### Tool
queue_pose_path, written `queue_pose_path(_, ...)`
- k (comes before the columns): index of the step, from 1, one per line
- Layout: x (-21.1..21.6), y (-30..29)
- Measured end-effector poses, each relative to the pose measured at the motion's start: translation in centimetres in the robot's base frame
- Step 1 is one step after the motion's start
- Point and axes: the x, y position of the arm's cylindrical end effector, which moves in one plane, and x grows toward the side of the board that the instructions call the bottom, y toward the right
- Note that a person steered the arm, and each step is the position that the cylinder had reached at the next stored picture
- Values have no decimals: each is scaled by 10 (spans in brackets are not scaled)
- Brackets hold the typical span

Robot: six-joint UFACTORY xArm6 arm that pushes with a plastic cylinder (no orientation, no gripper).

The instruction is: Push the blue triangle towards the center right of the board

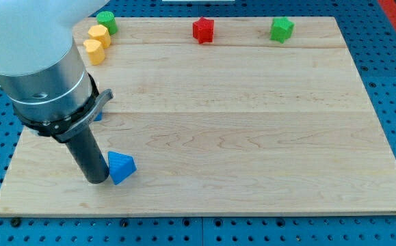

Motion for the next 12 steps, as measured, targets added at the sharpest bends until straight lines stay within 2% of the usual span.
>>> queue_pose_path(8,5,-35)
queue_pose_path(10,7,11)
queue_pose_path(12,-40,58)
